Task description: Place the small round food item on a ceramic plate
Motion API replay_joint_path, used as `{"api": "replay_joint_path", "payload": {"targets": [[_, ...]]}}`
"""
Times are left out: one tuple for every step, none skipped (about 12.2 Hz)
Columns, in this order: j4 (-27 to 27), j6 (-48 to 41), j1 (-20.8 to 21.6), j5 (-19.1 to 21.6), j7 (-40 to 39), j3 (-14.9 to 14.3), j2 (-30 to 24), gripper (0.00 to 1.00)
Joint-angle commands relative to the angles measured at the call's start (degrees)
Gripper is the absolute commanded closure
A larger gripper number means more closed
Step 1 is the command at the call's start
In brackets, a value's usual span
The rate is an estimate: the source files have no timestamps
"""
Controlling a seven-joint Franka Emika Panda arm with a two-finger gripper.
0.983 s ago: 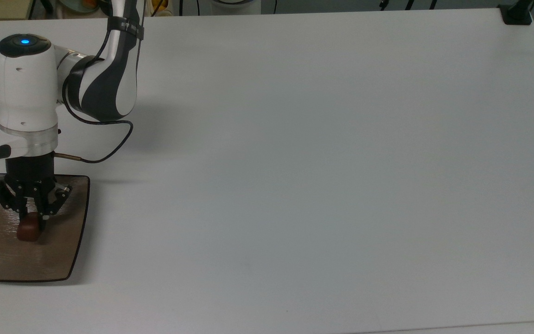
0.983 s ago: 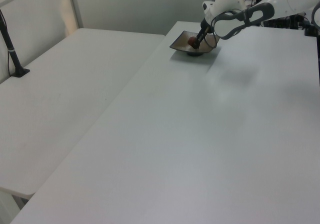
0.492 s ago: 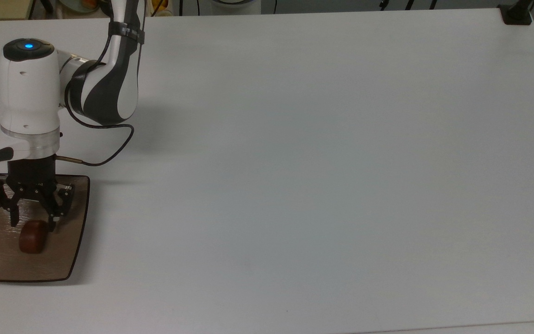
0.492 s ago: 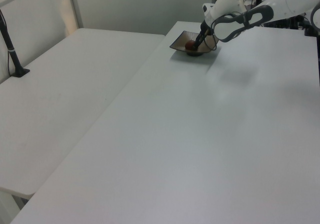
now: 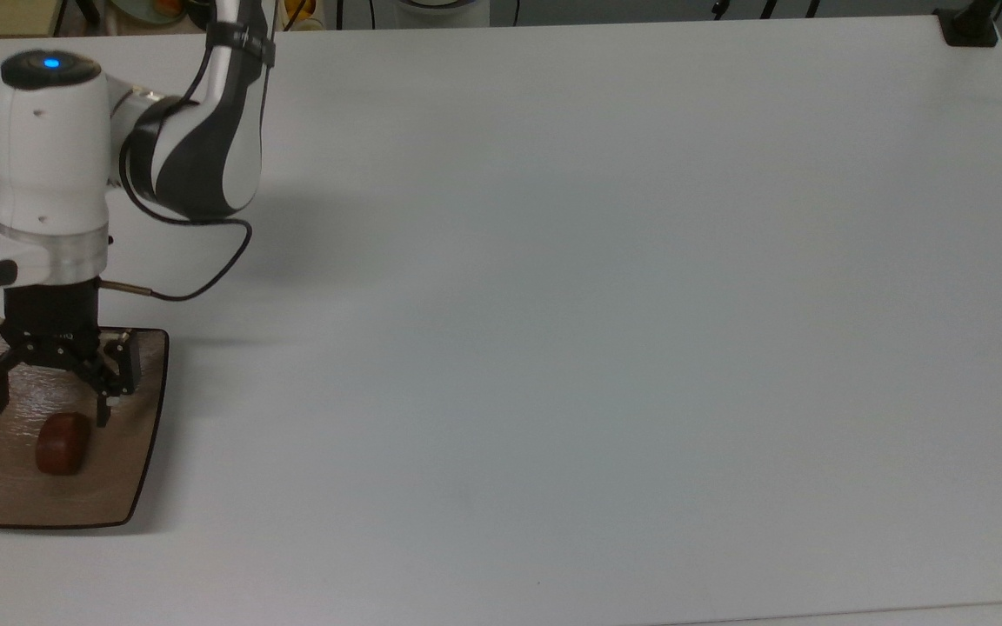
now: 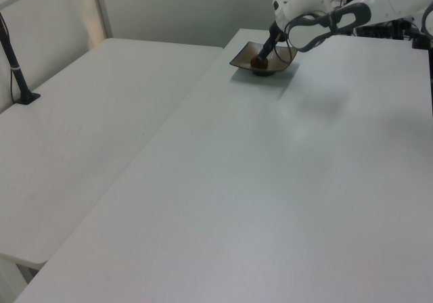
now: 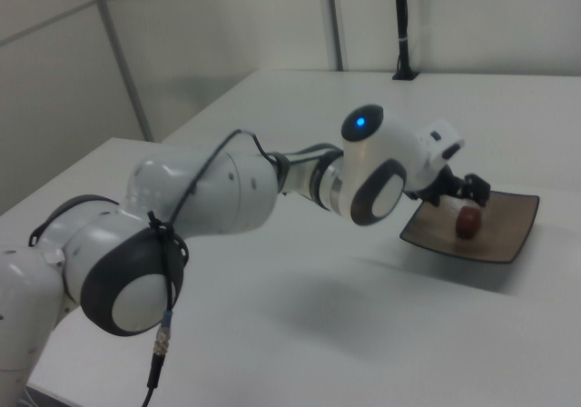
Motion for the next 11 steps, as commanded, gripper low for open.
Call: {"api": "replay_joint_path", "payload": {"targets": [[-5.05, -16.12, 2.96, 0.94, -0.50, -2.41, -13.05, 0.00], [-5.14, -23.42, 3.31, 1.03, -0.50, -2.41, -17.44, 0.00], [-6.10, -29.93, 3.75, 1.03, 0.37, -2.41, -21.58, 0.00], [-7.07, -35.13, 4.45, 1.03, 2.56, -2.41, -25.53, 0.00], [-7.86, -38.75, 5.24, 1.03, 4.15, -2.41, -27.92, 0.00], [-8.74, -44.44, 7.25, 0.42, 7.03, -2.41, -31.25, 0.00], [-9.09, -48.33, 7.88, 0.41, 9.67, -2.41, -33.46, 0.00], [-9.18, -51.93, 8.23, 0.67, 12.22, -2.41, -35.48, 0.00], [-9.18, -56.49, 9.80, 0.94, 15.03, -2.33, -38.11, 0.00], [-9.62, -61.67, 11.65, 1.03, 18.28, -2.33, -40.84, 0.00], [-11.71, -65.55, 14.45, 0.85, 20.84, -2.33, -44.00, 0.00]]}}
